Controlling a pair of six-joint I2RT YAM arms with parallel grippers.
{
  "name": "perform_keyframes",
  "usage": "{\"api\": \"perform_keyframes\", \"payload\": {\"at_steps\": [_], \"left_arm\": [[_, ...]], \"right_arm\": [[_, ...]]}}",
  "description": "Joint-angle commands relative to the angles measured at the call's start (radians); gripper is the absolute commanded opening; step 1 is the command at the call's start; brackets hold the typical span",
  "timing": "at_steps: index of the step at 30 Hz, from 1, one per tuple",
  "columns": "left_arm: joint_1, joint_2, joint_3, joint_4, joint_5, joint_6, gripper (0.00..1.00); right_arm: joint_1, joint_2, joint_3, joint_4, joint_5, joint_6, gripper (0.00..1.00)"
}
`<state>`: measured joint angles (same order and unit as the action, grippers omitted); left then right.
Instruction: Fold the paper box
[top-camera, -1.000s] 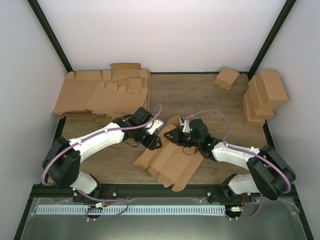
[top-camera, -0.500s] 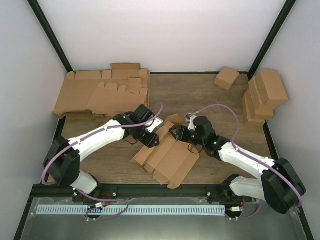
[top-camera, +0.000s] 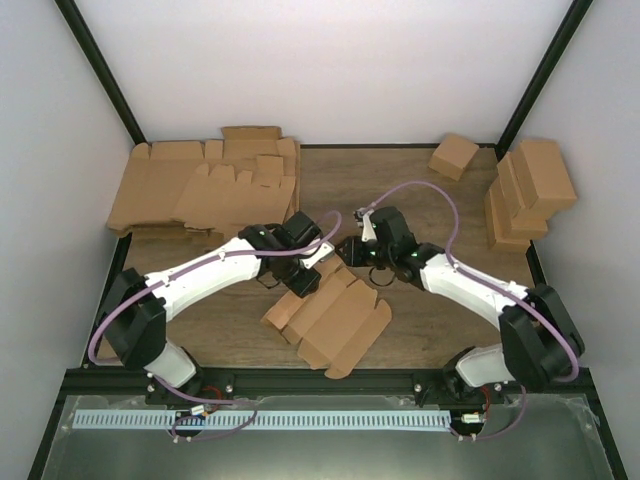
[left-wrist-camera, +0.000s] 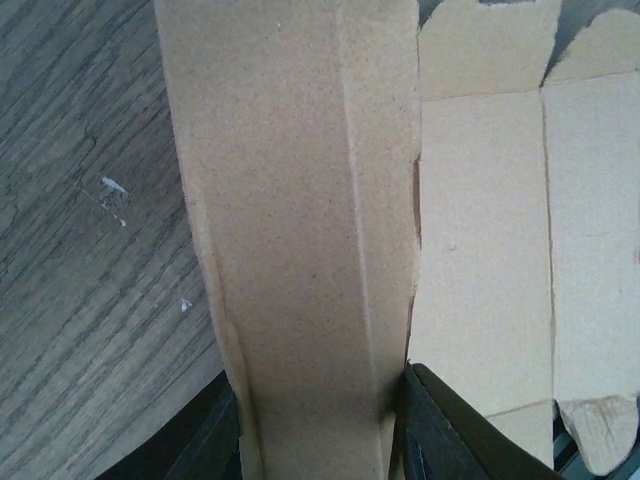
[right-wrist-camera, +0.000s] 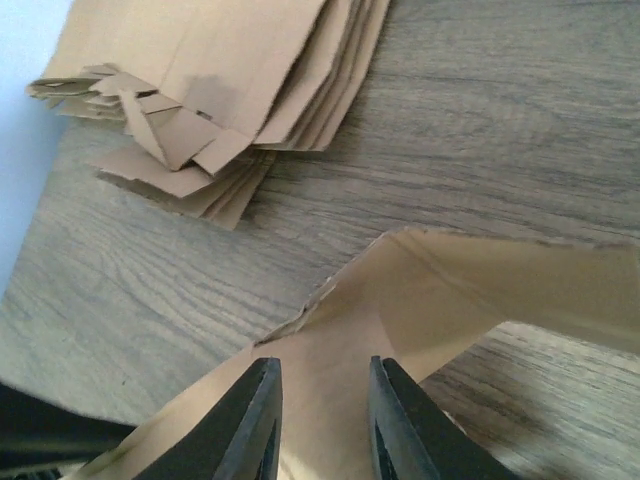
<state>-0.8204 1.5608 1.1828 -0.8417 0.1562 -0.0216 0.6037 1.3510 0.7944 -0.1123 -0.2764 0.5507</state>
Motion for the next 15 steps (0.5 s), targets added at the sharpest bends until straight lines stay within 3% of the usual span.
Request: {"api": "perform_keyframes", "payload": {"at_steps": [1, 4, 9, 15], "left_arm": [[-0.021, 0.020, 0.032, -0.037, -0.055, 0.015, 0.40], [-0.028, 0.020, 0.038, -0.038, -0.058, 0.019, 0.40], [-0.046, 0.029, 0.046, -0.038, -0.076, 0.027, 0.40], [-0.103, 0.046, 0.069, -0.036, -0.133, 0.048, 0.40]], "right_arm": [[-0.012, 0.071, 0.073, -0.066, 0.028, -0.040, 0.25], [-0.012, 0.094, 0.072, -0.070, 0.020, -0.058, 0.24], [-0.011, 0.111, 0.058, -0.088, -0.038, -0.085, 0.11], [-0.012, 0.104, 0.014, -0.080, -0.134, -0.076, 0.10]]}}
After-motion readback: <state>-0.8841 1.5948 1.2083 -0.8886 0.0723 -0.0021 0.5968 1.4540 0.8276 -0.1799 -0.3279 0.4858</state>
